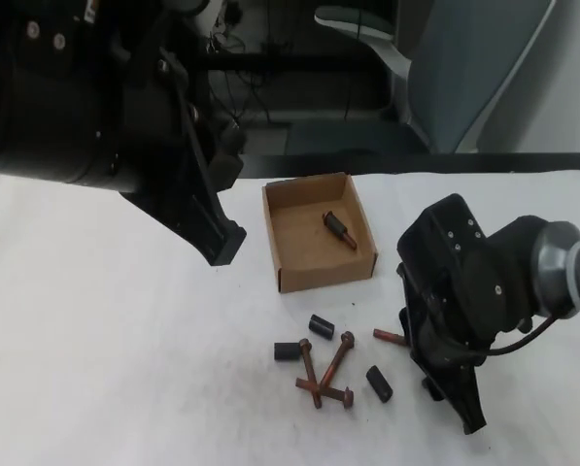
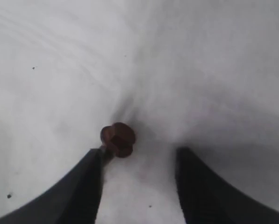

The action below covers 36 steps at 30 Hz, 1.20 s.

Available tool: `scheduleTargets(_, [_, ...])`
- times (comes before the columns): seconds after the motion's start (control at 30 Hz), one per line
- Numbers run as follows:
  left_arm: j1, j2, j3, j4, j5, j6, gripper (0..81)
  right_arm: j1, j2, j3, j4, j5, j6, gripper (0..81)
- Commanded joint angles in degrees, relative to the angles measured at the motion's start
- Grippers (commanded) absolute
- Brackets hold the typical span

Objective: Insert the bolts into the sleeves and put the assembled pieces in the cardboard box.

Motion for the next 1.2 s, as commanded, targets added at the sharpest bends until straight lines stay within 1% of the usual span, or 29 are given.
scheduleTargets(0.0, [0.09,-0.48,-0.29,-0.21,-0.11,0.35,1.8,-0.76,1.17,-0.51,-0.52,0.38,0.44,46.8])
scheduleTargets(0.13, [0.20,-0.48,-0.29,-0.21,-0.11,2.47,1.8,-1.26,2.03,-0.51,-0.84,0.59,0.44,46.8])
scheduleTargets(0.33, [0.23,-0.48,-0.29,-0.21,-0.11,2.56,1.8,-1.89,2.37,-0.65,-9.59,1.67,0.34,46.8])
scheduleTargets(0.4, [0.23,-0.48,-0.29,-0.21,-0.11,2.56,1.8,-2.18,2.87,-1.10,-8.61,1.03,0.38,45.4])
scheduleTargets(0.5, [0.23,-0.48,-0.29,-0.21,-0.11,2.56,1.8,-2.16,3.47,-1.81,-3.22,-0.22,1.49,41.2])
scheduleTargets(0.67, [0.23,-0.66,-0.29,-0.21,-0.11,2.55,1.8,-2.16,4.48,-1.82,-1.33,-0.92,1.74,40.9])
scheduleTargets(0.9, [0.23,-2.42,-0.29,-0.21,-0.11,2.31,1.8,-2.20,7.59,-2.65,1.57,-4.11,3.46,40.7])
scheduleTargets(0.93, [0.23,-2.71,-0.29,-0.45,-0.11,2.31,1.8,-2.20,7.94,-2.72,2.32,-4.27,3.76,39.3])
scheduleTargets(0.97, [0.23,-3.06,-0.29,-0.65,-0.11,2.31,1.8,-2.20,8.17,-2.85,3.29,-4.80,3.89,33.5])
scheduleTargets(1.0, [0.23,-3.35,-0.29,-0.87,-0.11,2.31,1.8,-2.20,8.17,-2.88,3.79,-4.69,3.88,23.2])
scheduleTargets(1.03, [0.23,-3.58,-0.29,-1.17,-0.11,2.31,1.8,-2.20,8.16,-2.86,4.43,-4.69,3.88,9.5])
scheduleTargets(1.07, [0.23,-3.70,-0.29,-1.52,-0.11,2.31,1.8,-2.20,8.16,-2.86,4.48,-4.70,3.88,1.1])
scheduleTargets(1.1, [0.23,-3.80,-0.29,-1.70,-0.11,2.31,1.8,-2.20,8.16,-2.86,4.44,-4.70,3.81,0.0])
scheduleTargets(1.17, [0.23,-3.83,-0.29,-2.29,-0.11,2.31,1.8,-2.20,8.16,-2.86,3.50,-4.70,3.81,0.6])
